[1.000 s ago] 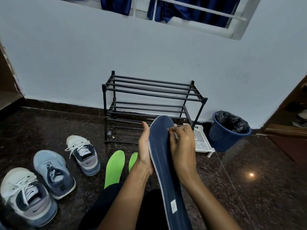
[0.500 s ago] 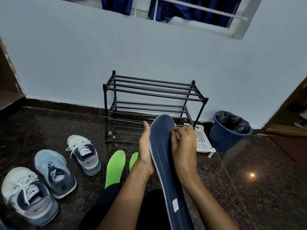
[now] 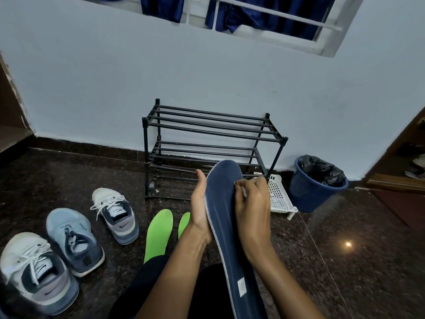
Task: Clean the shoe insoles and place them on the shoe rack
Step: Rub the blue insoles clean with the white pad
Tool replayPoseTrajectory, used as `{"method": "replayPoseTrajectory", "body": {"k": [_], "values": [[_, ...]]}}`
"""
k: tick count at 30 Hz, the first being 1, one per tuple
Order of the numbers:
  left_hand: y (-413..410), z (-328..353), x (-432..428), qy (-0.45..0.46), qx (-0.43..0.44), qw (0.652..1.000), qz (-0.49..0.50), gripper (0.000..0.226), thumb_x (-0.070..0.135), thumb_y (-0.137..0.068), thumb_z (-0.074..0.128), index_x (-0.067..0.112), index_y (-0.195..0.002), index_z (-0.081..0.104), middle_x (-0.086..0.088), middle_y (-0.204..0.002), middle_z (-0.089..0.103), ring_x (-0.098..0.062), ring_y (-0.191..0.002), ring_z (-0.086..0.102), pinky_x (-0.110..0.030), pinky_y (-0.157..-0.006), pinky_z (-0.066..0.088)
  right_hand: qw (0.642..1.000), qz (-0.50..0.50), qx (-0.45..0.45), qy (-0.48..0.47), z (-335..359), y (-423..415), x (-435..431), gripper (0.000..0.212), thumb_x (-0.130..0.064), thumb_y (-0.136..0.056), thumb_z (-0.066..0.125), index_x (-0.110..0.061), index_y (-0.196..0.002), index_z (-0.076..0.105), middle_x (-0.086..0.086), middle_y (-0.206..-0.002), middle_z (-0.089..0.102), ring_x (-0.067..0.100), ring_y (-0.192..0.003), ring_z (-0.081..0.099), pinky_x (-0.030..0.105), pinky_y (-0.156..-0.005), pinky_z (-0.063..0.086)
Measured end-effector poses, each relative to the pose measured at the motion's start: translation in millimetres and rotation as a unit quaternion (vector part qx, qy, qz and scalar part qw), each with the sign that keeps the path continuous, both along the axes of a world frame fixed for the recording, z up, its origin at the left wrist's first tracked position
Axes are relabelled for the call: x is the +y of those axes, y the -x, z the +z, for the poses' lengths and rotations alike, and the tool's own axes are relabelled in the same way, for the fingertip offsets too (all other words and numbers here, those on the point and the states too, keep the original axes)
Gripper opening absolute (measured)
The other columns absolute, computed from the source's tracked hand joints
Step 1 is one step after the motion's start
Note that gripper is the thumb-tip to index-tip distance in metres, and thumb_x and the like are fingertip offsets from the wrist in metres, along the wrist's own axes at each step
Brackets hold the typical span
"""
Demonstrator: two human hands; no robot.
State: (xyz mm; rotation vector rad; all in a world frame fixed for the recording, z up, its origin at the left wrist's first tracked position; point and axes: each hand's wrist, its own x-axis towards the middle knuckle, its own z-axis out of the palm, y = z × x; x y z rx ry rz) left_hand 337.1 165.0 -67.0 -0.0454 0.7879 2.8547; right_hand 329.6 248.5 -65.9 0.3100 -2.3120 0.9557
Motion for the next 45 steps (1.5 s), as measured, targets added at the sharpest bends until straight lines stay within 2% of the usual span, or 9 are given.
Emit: {"method": "replayPoseTrajectory", "body": {"k": [3,11,19,27,32,35,38,41,45], "values": [[0,0,-2,-0.005,0.0,1.0,0.004,0.086,0.068,-0.087,0.027,-0.003,-0.085,0.075,-0.02,-0.087,0.068,-0.026,-0.075,0.069,-0.031,-0.066,0.058,0.999,0.032,-0.013,-0.007,-7,-12,-5,0.01,0.002,-0.088,0.054,-0.001,-0.084,0.063,0.001,-0.085,0.044,0.018,-0.08,0.047,0.014,-0.069,0.032],[0,-2,0,0.012,-0.004,1.0,0.006,0.084,0.067,-0.09,0.024,0.004,-0.077,0.077,-0.014,-0.08,0.072,-0.023,-0.069,0.07,-0.027,-0.059,0.058,1.0,0.007,-0.006,0.009,5,7,5,0.011,0.0,-0.089,0.052,-0.001,-0.087,0.063,0.003,-0.085,0.045,0.023,-0.081,0.048,0.028,-0.071,0.039],[6,-7,-3,-0.006,-0.012,1.0,0.02,0.087,0.069,-0.089,0.025,-0.002,-0.087,0.075,-0.02,-0.091,0.069,-0.027,-0.078,0.069,-0.033,-0.07,0.058,0.994,0.093,-0.025,0.043,-8,-21,-7,0.012,0.003,-0.086,0.056,-0.004,-0.087,0.065,-0.017,-0.082,0.04,0.015,-0.079,0.051,0.015,-0.072,0.039],[9,-15,-2,0.025,-0.004,1.0,0.008,0.084,0.066,-0.091,0.023,0.003,-0.076,0.077,-0.014,-0.077,0.071,-0.022,-0.067,0.07,-0.026,-0.057,0.057,0.998,0.042,-0.019,0.031,4,2,2,0.011,0.001,-0.087,0.054,-0.005,-0.087,0.064,-0.002,-0.084,0.045,0.017,-0.079,0.05,0.015,-0.069,0.035],[12,-16,-5,0.031,-0.02,0.999,0.014,0.083,0.07,-0.082,0.033,-0.002,-0.109,0.064,-0.022,-0.1,0.065,-0.029,-0.086,0.066,-0.035,-0.078,0.056,0.993,0.108,-0.032,0.04,-6,-24,-8,0.013,0.001,-0.086,0.056,-0.006,-0.087,0.066,-0.014,-0.082,0.044,0.006,-0.08,0.051,0.015,-0.078,0.041],[11,-16,-5,0.042,-0.029,0.998,0.025,0.083,0.071,-0.076,0.038,0.0,-0.112,0.062,-0.023,-0.102,0.065,-0.031,-0.088,0.064,-0.039,-0.084,0.051,0.989,0.135,-0.05,0.029,-4,-29,-7,0.014,0.002,-0.085,0.057,-0.007,-0.087,0.067,-0.013,-0.082,0.046,0.008,-0.082,0.053,0.009,-0.075,0.039],[12,-18,-4,0.05,-0.026,0.998,0.031,0.082,0.068,-0.084,0.032,-0.003,-0.107,0.067,-0.023,-0.103,0.067,-0.028,-0.087,0.067,-0.033,-0.076,0.057,0.993,0.113,-0.037,0.003,2,-18,-2,0.012,0.002,-0.085,0.058,-0.007,-0.086,0.067,-0.005,-0.084,0.048,0.012,-0.081,0.051,0.008,-0.074,0.037],[14,-22,-1,0.043,-0.004,0.999,0.012,0.082,0.066,-0.091,0.024,0.003,-0.077,0.076,-0.014,-0.076,0.071,-0.022,-0.066,0.069,-0.025,-0.055,0.055,0.997,0.079,-0.019,0.016,8,-2,5,0.012,0.004,-0.084,0.058,-0.006,-0.085,0.066,-0.003,-0.089,0.048,0.012,-0.084,0.051,0.011,-0.074,0.039],[17,-25,-5,0.026,-0.013,1.0,0.009,0.082,0.068,-0.088,0.028,0.0,-0.094,0.073,-0.018,-0.089,0.069,-0.026,-0.078,0.068,-0.03,-0.068,0.058,0.995,0.093,-0.034,0.018,5,-7,1,0.013,0.005,-0.083,0.058,-0.005,-0.084,0.067,-0.001,-0.084,0.053,0.021,-0.081,0.054,0.017,-0.072,0.039]]}}
